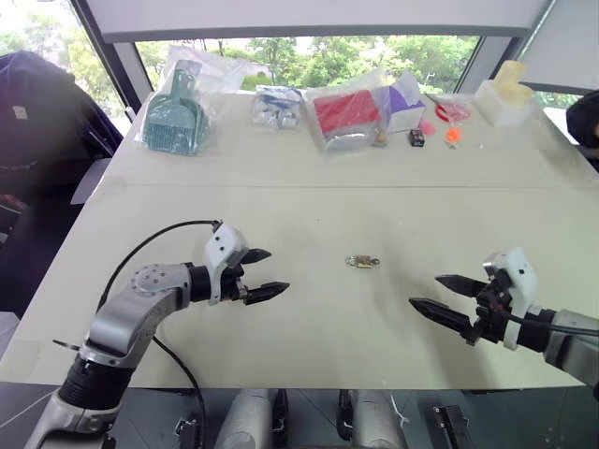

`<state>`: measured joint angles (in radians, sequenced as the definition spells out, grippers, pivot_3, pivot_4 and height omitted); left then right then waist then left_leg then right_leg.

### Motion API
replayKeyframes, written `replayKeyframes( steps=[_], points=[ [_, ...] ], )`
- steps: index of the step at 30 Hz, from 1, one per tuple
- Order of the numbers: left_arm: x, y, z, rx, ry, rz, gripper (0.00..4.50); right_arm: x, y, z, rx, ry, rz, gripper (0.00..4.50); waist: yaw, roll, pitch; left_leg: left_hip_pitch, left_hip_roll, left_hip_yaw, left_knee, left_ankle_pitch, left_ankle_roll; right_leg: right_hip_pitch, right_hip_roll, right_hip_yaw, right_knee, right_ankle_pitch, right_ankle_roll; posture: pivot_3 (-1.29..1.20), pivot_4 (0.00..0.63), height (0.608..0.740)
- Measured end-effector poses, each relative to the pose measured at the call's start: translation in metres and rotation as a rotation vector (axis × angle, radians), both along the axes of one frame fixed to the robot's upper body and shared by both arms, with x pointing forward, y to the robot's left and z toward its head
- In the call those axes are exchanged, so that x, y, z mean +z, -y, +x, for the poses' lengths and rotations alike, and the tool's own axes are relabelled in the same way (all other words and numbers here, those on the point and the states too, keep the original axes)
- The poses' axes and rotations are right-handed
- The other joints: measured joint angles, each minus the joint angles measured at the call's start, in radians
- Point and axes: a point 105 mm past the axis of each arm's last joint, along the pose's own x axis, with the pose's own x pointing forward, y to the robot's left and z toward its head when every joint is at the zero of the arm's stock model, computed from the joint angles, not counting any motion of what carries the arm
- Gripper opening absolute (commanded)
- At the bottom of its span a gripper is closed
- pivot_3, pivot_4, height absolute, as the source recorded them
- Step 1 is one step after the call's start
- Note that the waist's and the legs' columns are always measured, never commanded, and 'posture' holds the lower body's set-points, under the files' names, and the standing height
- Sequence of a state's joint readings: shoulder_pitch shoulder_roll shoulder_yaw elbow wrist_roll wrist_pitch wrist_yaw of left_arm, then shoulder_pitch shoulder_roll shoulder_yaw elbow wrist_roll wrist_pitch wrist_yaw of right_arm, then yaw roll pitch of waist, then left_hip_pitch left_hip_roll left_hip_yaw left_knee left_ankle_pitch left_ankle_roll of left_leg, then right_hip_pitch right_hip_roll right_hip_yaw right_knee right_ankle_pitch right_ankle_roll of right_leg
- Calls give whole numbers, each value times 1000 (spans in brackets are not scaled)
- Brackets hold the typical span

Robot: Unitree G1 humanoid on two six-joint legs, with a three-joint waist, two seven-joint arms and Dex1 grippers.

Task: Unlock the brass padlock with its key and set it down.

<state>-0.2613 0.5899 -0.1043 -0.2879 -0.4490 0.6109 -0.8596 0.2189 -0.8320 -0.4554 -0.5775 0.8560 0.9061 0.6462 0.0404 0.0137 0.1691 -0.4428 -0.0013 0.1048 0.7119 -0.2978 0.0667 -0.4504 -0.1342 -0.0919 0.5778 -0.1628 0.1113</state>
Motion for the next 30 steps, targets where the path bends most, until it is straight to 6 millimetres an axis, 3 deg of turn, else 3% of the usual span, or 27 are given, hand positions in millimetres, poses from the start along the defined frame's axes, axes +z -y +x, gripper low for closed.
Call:
replayKeyframes(
  steps=[7, 21, 26, 30],
  points=[
    [9, 1, 17, 68, 65, -26, 4208, -1, -2, 2, -11, 12, 14, 4488, -2, 0, 0, 0, 0, 0, 0, 1, 1, 0, 0, 0, 0, 0, 0, 0, 150, 735],
    [10, -6, 16, 10, 79, 50, 4208, -2, -5, 5, -3, 26, 11, 4488, 0, 0, 0, 0, 0, 0, 0, 1, 2, 0, 0, 0, 0, 0, 0, 0, 150, 735],
    [46, -6, 43, -61, 190, 106, 4208, -3, -9, 8, 9, 34, 17, 4488, 1, 0, 0, 0, 0, 0, 2, 0, 0, 1, 0, 0, 0, 0, 0, 0, 150, 735],
    [67, 27, 61, -219, 242, 100, 4208, -3, -16, 14, 36, 47, -1, 4488, 3, 0, 0, 0, -1, 0, 2, 2, 3, 2, 0, 0, 0, 0, 0, 0, 150, 735]
  ],
)
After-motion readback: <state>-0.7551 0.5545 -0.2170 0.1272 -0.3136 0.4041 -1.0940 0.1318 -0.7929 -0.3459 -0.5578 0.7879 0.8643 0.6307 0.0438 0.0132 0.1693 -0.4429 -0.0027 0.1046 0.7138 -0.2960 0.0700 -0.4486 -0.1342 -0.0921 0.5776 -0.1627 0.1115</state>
